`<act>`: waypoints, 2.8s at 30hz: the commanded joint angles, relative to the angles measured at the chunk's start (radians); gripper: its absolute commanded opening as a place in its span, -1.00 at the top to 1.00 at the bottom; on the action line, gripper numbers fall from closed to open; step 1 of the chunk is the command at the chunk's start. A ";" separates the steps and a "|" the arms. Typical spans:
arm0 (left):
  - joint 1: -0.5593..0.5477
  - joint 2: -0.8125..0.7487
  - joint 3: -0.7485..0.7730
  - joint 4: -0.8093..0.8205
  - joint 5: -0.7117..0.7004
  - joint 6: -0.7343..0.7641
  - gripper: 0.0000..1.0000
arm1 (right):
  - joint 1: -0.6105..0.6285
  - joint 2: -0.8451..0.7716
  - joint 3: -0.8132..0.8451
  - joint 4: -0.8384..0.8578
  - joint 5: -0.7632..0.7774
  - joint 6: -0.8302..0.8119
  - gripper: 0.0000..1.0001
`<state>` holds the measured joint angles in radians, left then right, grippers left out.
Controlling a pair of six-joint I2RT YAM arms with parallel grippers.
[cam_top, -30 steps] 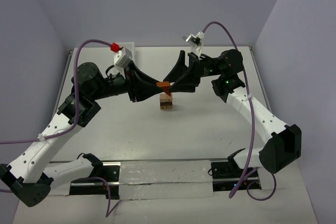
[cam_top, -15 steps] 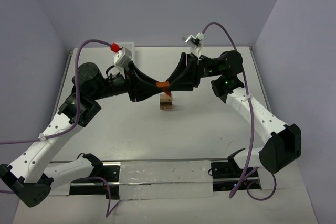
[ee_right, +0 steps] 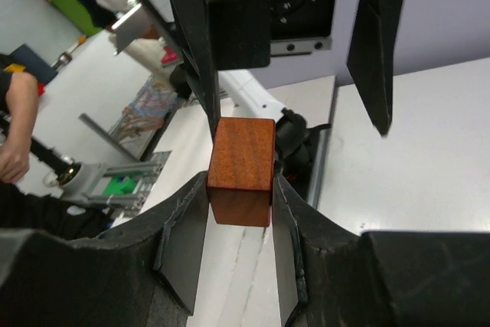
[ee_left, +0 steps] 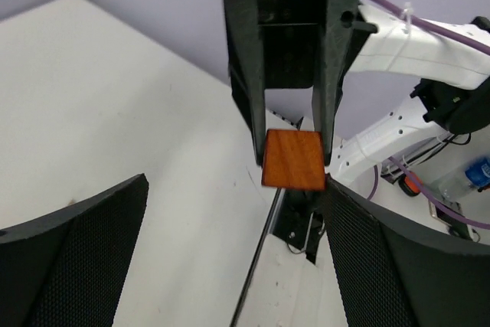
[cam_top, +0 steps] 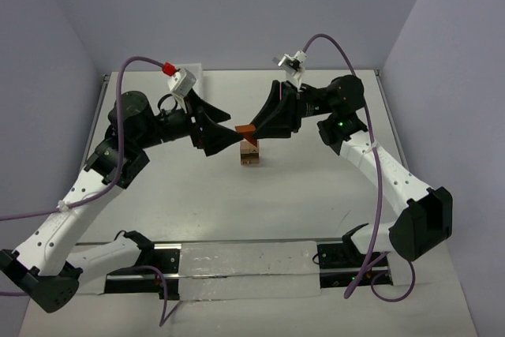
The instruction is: Build the wood block tower
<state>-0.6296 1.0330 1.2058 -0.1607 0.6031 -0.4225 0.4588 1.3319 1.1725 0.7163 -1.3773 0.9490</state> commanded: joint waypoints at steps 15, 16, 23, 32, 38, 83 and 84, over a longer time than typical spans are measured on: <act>0.479 0.337 0.329 -0.676 0.033 0.229 -0.99 | -0.108 0.263 0.616 -1.830 0.427 -1.684 0.91; 0.487 0.350 0.321 -0.688 0.032 0.244 -0.98 | -0.093 0.262 0.609 -1.836 0.486 -1.722 0.91; 0.519 0.351 0.228 -0.633 0.099 0.288 -0.99 | 0.003 0.314 0.608 -1.874 0.721 -1.887 0.91; 0.539 0.369 0.176 -0.607 0.185 0.319 -0.98 | 0.110 0.439 0.668 -1.909 0.781 -2.012 0.91; 0.542 0.370 0.172 -0.609 0.197 0.332 -0.99 | 0.112 0.531 0.749 -1.938 0.736 -2.026 0.90; 0.544 0.444 0.209 -0.608 0.228 0.325 -0.98 | 0.113 0.685 0.749 -1.802 0.701 -1.977 0.68; 0.544 0.444 0.209 -0.608 0.228 0.326 -0.98 | 0.114 0.685 0.748 -1.800 0.700 -1.976 0.67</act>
<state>-0.0952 1.4731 1.3750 -0.7963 0.7975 -0.1077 0.5697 2.0056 1.8809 -1.1136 -0.6488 -1.0364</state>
